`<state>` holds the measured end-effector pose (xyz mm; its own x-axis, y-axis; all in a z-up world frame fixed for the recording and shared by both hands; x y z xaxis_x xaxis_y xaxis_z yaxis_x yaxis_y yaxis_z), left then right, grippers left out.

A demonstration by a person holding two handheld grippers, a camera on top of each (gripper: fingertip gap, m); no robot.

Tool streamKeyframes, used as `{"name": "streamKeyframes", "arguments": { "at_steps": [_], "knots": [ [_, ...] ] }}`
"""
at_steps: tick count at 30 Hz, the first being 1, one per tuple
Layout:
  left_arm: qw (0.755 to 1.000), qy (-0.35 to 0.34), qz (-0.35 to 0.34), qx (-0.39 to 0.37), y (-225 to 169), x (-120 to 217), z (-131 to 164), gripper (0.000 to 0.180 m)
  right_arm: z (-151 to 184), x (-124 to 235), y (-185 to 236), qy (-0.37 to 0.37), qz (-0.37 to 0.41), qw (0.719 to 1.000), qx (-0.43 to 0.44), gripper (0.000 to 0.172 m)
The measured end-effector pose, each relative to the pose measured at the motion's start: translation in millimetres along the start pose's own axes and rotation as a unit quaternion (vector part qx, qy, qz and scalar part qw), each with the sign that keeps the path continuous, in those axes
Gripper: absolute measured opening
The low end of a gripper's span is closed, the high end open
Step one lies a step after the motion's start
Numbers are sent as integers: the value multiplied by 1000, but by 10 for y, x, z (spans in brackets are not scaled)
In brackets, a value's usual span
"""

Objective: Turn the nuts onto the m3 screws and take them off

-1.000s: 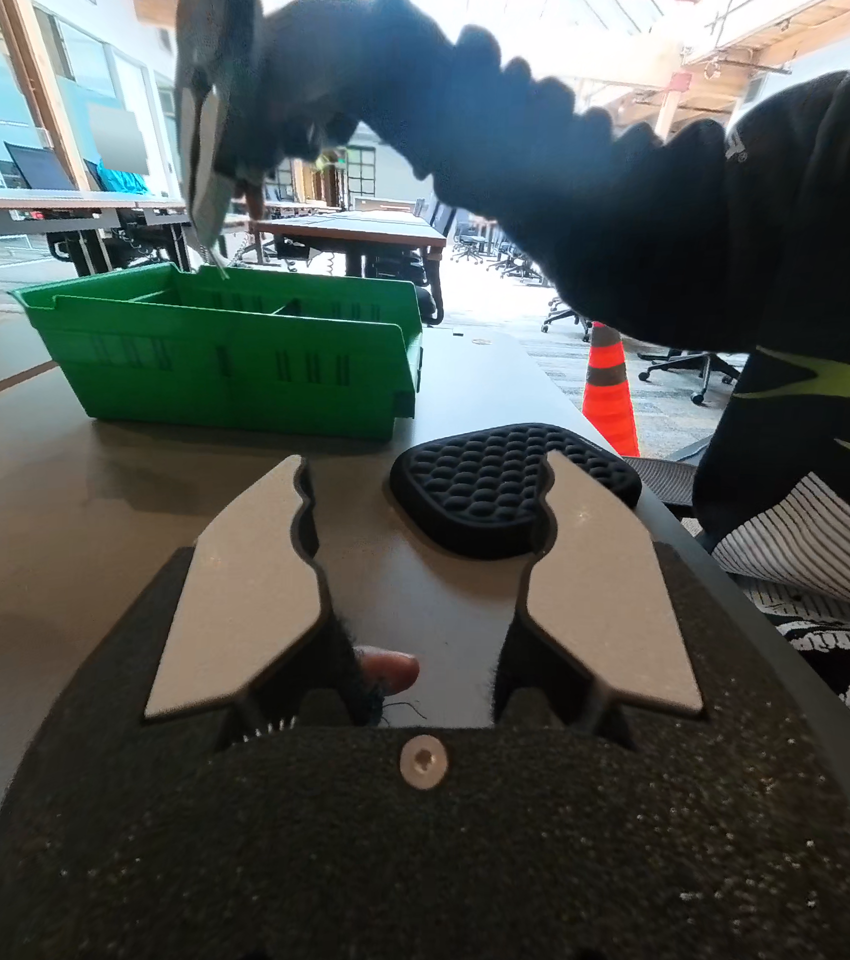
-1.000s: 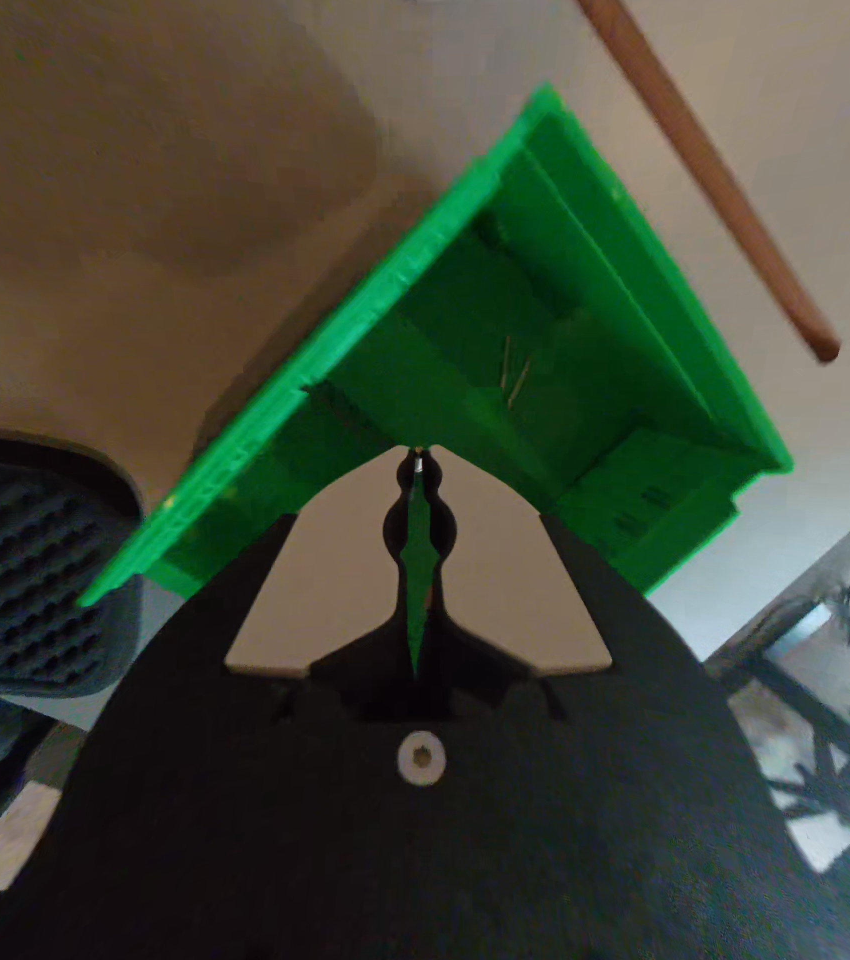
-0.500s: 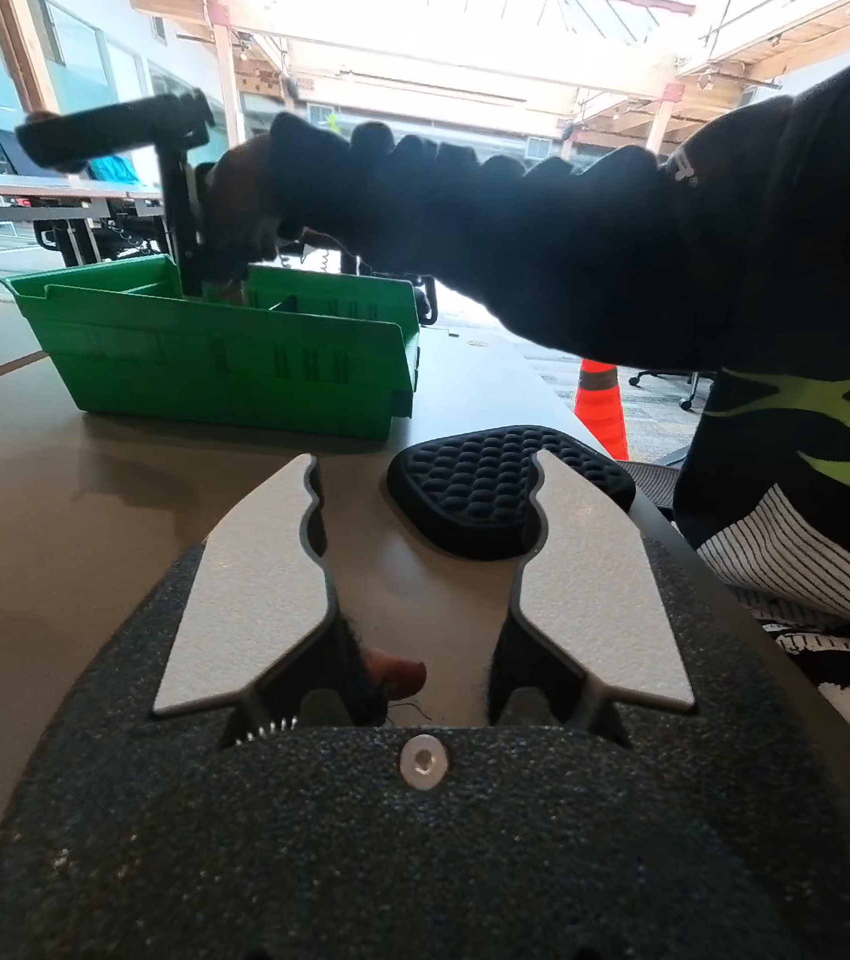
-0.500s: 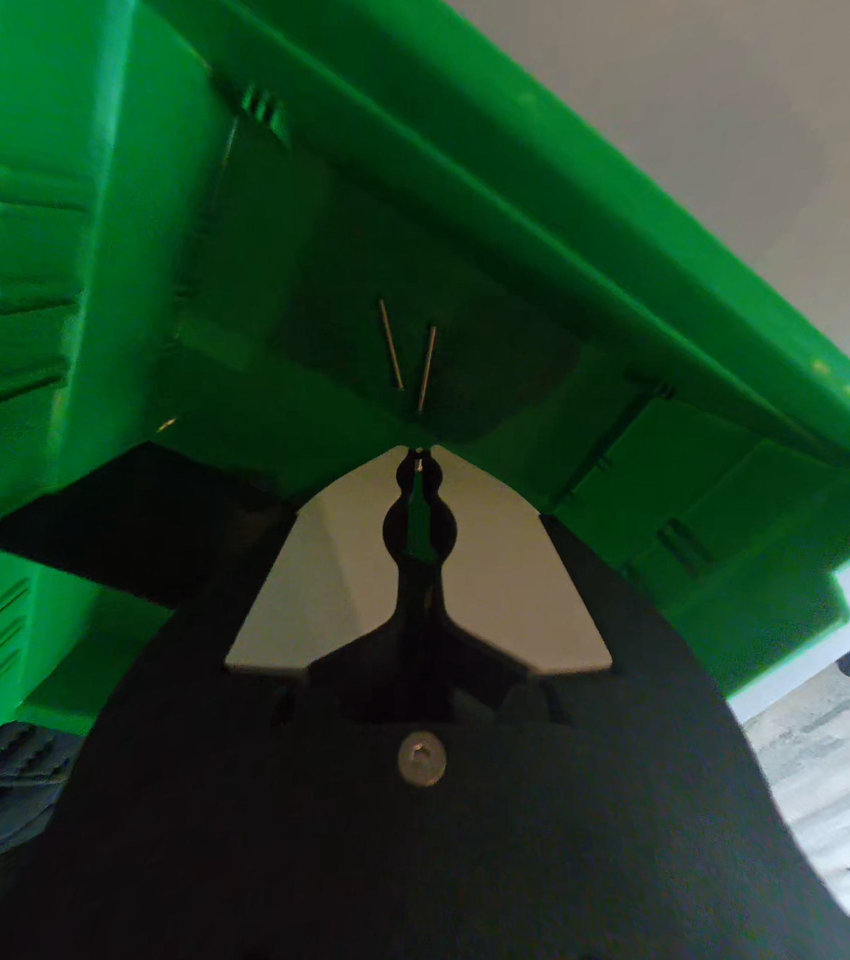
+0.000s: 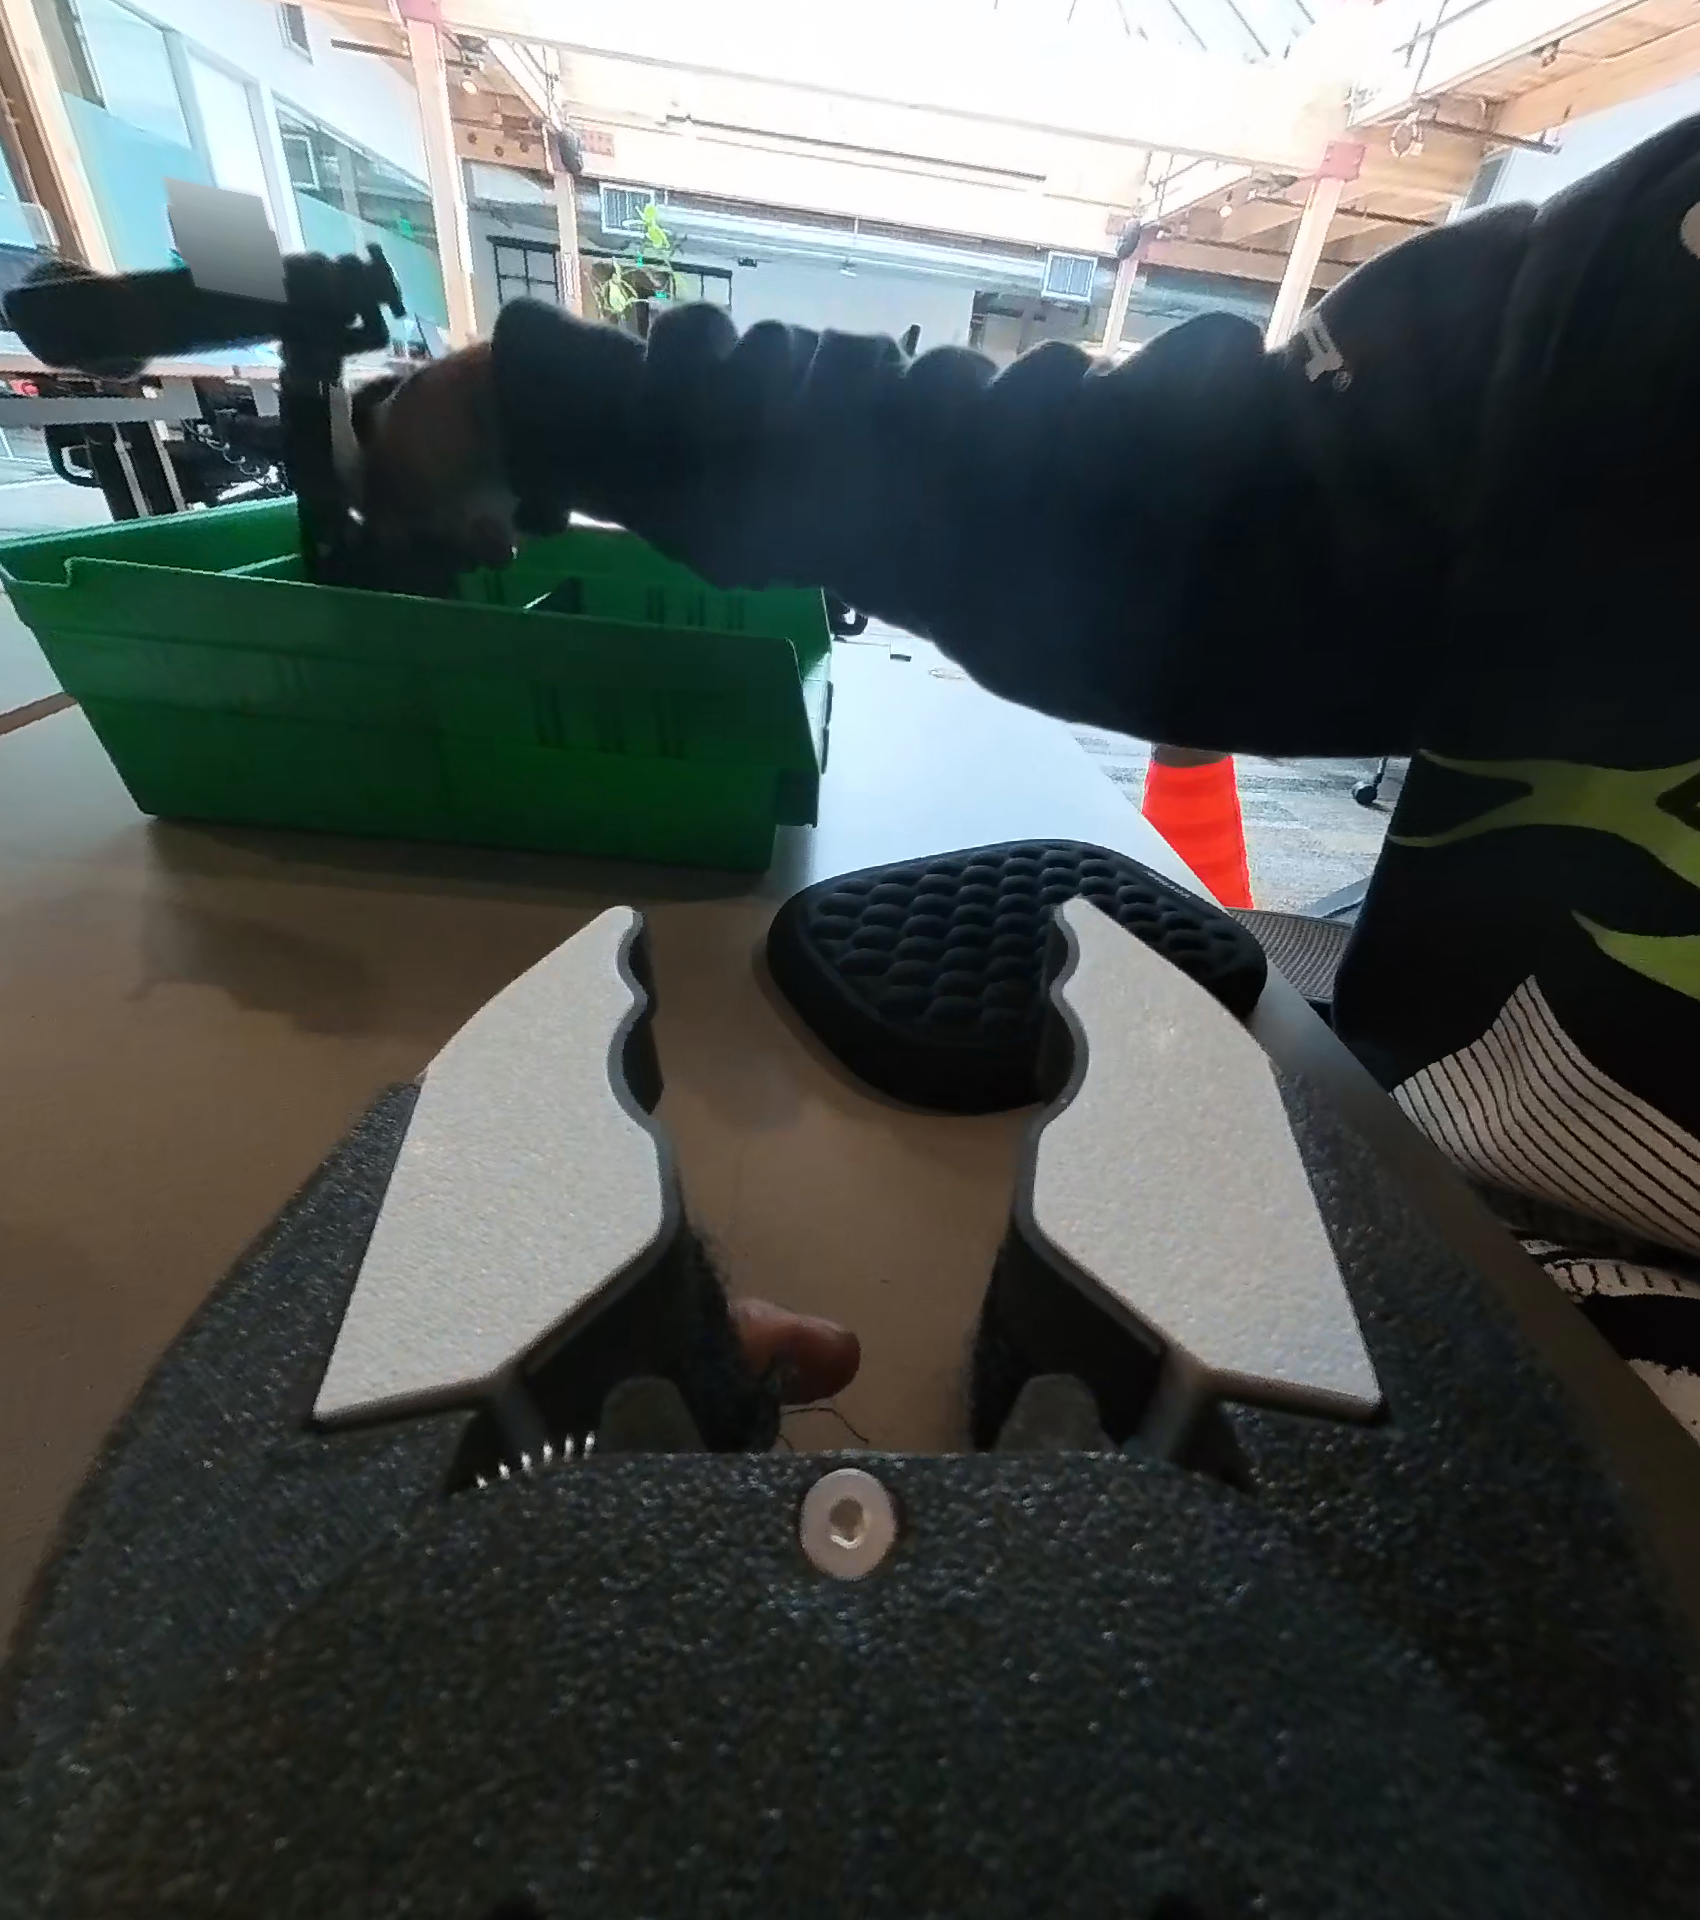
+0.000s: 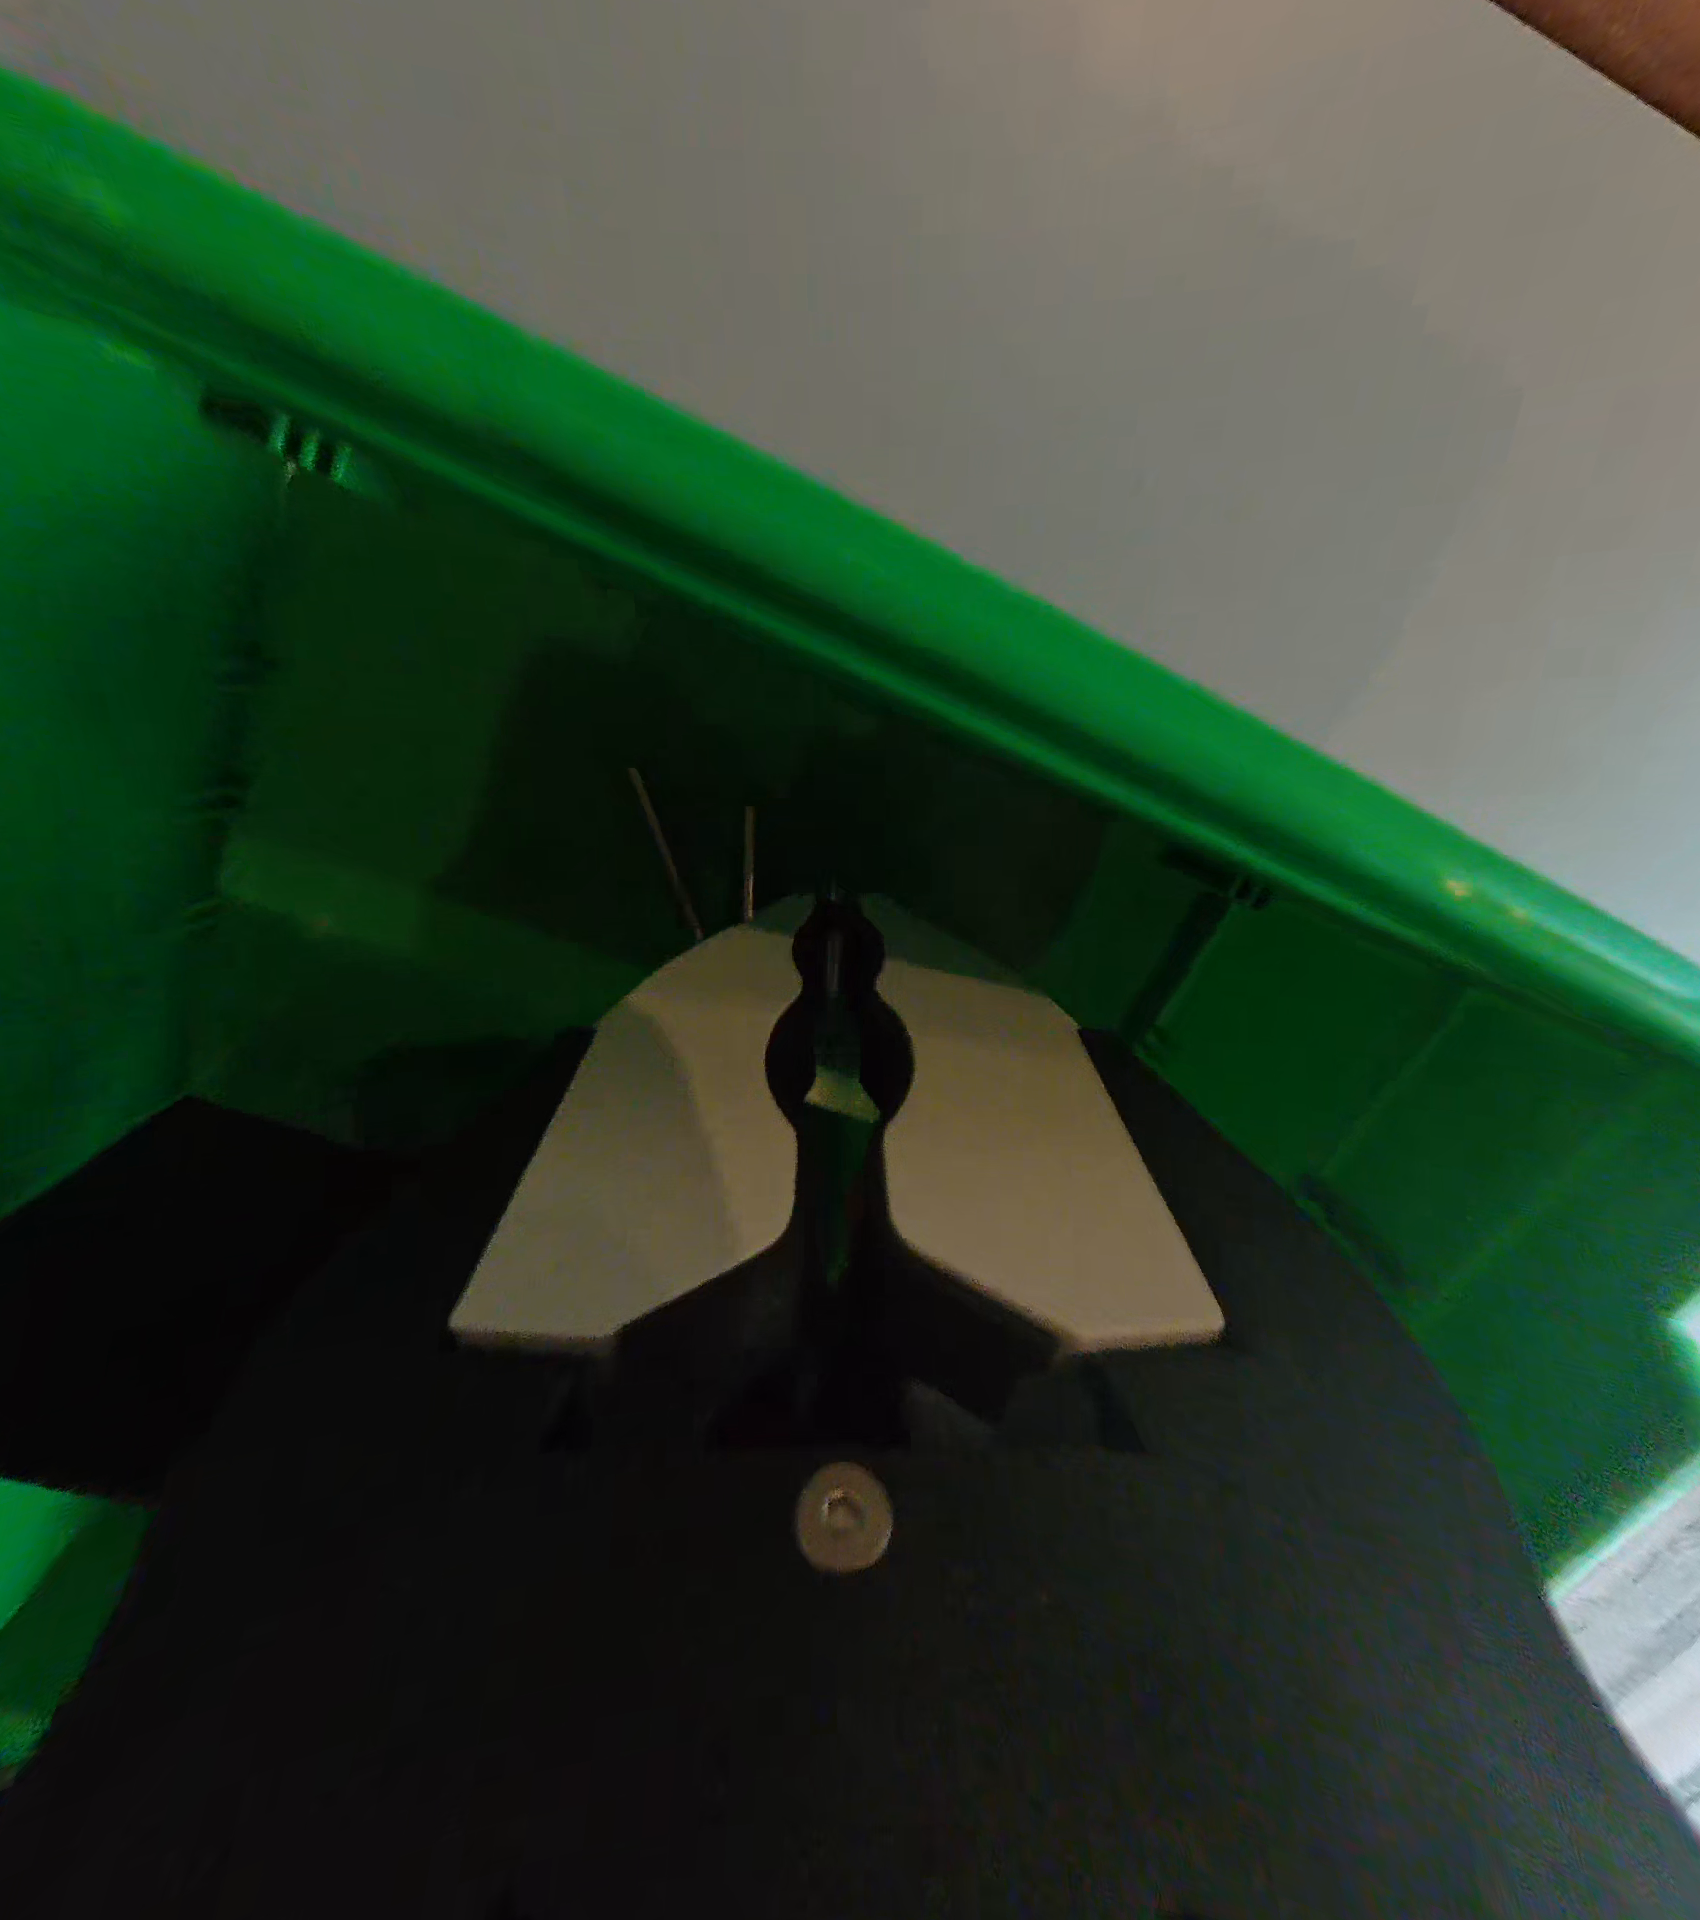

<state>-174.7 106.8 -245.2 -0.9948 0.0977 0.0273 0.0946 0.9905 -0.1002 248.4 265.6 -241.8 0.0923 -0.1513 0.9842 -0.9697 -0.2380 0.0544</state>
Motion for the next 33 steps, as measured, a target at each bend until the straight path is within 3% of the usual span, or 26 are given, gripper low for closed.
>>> {"name": "streamKeyframes", "arguments": {
  "at_steps": [12,18,25,29,33],
  "knots": [
    [1000,2,0,-5,-11,-5,5,68,79,-130,-59,-12,9,1000,-26,4],
    [1000,-5,-7,3,9,6,1,66,108,34,-48,-36,28,999,-21,18],
    [1000,-1,-24,-9,-2,1,-10,65,332,698,420,-197,75,977,28,26],
    [999,-11,-41,3,-1,45,-117,68,650,976,935,-306,45,949,64,29],
    [996,-41,-85,8,9,207,-385,68,967,1043,1377,-346,16,933,93,33]
  ]
}}
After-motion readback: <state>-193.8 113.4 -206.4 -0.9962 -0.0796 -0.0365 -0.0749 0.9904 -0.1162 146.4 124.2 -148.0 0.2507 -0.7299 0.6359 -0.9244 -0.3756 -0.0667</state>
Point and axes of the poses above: each gripper's, where its closed fingertips meet, x back along the fingers, z out of its underside, y = z × x across the jaws, the point moved 9 cm from there along x, back along the fingers, and after that the axes turned 6 degrees about -z, right-handed, at the moved point
